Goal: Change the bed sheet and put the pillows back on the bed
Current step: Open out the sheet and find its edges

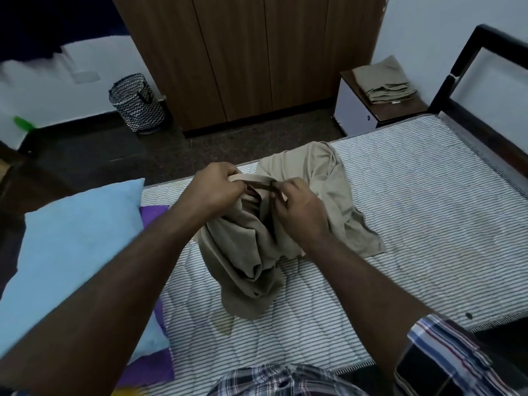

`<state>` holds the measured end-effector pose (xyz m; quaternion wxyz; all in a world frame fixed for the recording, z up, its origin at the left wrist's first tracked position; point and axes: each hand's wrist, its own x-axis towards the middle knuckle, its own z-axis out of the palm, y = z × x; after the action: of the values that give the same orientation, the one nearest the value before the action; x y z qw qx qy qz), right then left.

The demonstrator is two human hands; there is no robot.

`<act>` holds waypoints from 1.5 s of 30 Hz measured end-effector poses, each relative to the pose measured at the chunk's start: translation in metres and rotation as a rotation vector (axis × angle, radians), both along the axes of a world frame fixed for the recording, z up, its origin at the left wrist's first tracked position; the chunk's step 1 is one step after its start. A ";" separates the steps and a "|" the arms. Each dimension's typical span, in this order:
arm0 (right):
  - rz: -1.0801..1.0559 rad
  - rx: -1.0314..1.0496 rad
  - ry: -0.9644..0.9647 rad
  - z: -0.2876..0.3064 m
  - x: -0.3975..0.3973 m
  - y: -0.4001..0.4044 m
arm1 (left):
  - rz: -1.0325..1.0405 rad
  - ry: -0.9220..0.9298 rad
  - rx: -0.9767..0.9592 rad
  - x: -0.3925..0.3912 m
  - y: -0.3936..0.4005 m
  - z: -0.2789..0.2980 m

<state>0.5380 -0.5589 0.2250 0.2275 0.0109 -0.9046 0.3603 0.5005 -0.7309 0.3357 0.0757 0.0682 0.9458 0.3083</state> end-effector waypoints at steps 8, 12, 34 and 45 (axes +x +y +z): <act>0.078 -0.057 0.124 -0.008 0.011 -0.018 | 0.050 -0.025 0.058 -0.002 -0.003 -0.002; 0.132 0.057 0.090 -0.025 0.014 -0.018 | 0.103 -0.018 0.108 -0.003 -0.002 0.001; -0.152 0.057 -0.177 -0.029 -0.002 -0.023 | 0.021 -0.070 0.193 0.024 0.017 0.002; -0.217 0.037 -0.305 -0.066 0.013 0.002 | 0.028 -0.016 0.249 0.029 0.005 0.020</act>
<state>0.5510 -0.5568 0.1589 0.1251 -0.1370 -0.9310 0.3143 0.5299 -0.7255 0.3560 0.0700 0.0612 0.9005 0.4248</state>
